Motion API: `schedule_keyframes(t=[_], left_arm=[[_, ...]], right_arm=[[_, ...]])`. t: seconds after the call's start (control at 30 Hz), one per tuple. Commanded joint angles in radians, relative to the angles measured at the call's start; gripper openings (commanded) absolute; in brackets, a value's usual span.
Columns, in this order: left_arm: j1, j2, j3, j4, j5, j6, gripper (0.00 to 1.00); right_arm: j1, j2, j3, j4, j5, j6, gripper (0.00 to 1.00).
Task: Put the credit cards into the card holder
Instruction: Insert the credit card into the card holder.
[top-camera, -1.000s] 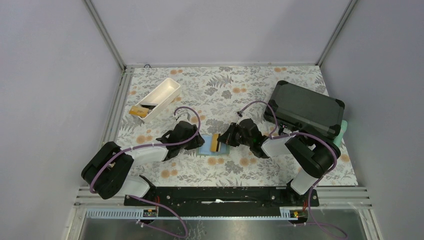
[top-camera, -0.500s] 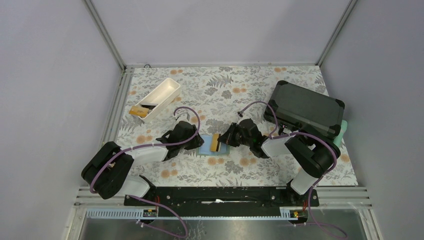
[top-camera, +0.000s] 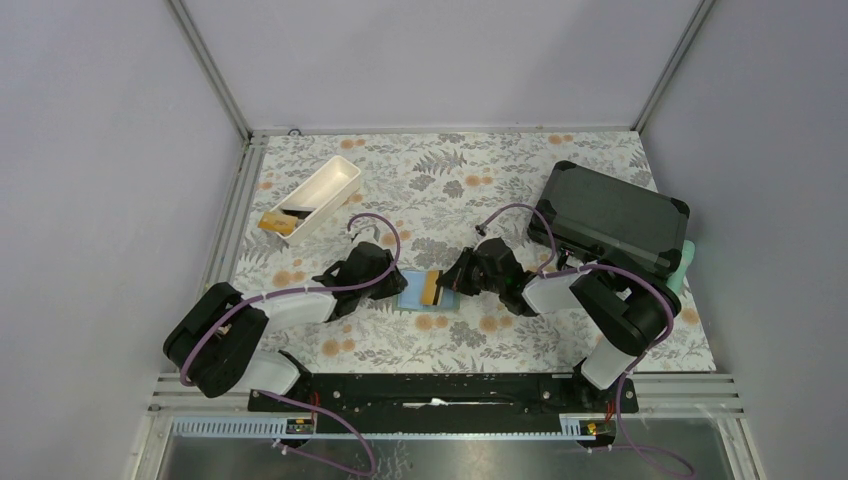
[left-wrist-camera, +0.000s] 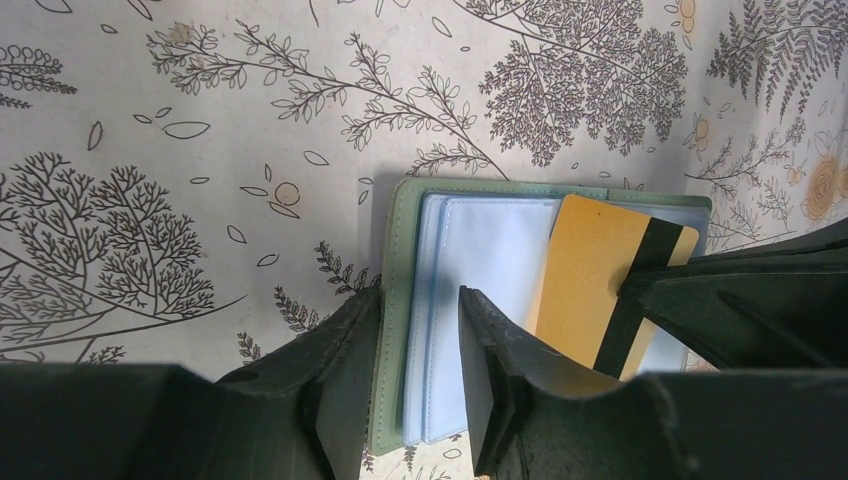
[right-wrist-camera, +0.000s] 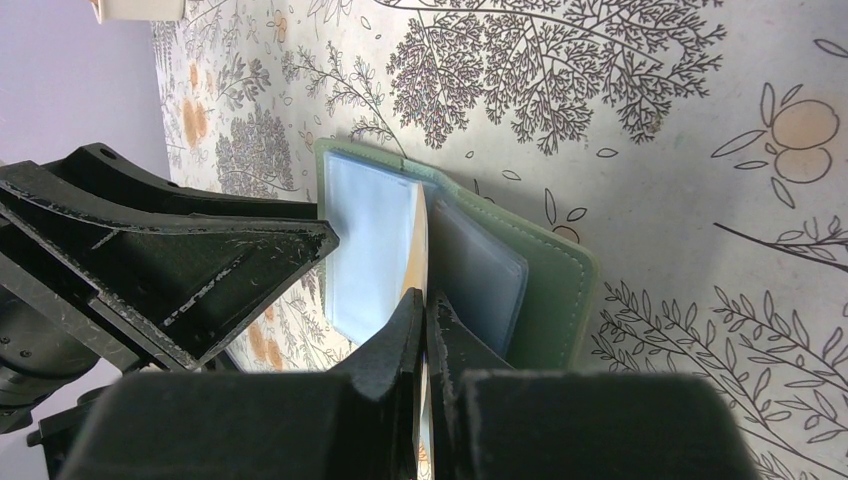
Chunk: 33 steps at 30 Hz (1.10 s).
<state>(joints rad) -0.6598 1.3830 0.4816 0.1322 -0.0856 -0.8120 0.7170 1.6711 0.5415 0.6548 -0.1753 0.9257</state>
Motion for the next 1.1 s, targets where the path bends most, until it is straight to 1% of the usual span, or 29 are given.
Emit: schedule_keyframes(t=[0.0,0.5,1.07], left_arm=[[-0.003,0.036,-0.021,-0.065,-0.001,0.017,0.37],[-0.003,0.037,-0.021,-0.062,0.009,0.025,0.36],[-0.003,0.037,-0.02,-0.057,0.021,0.034,0.35]], right_arm=[[0.01,0.002,0.025,-0.078,0.007,-0.013,0.0],[0.009,0.042,0.039,-0.043,-0.062,-0.012,0.0],[0.01,0.101,0.07,-0.027,-0.081,-0.016,0.0]])
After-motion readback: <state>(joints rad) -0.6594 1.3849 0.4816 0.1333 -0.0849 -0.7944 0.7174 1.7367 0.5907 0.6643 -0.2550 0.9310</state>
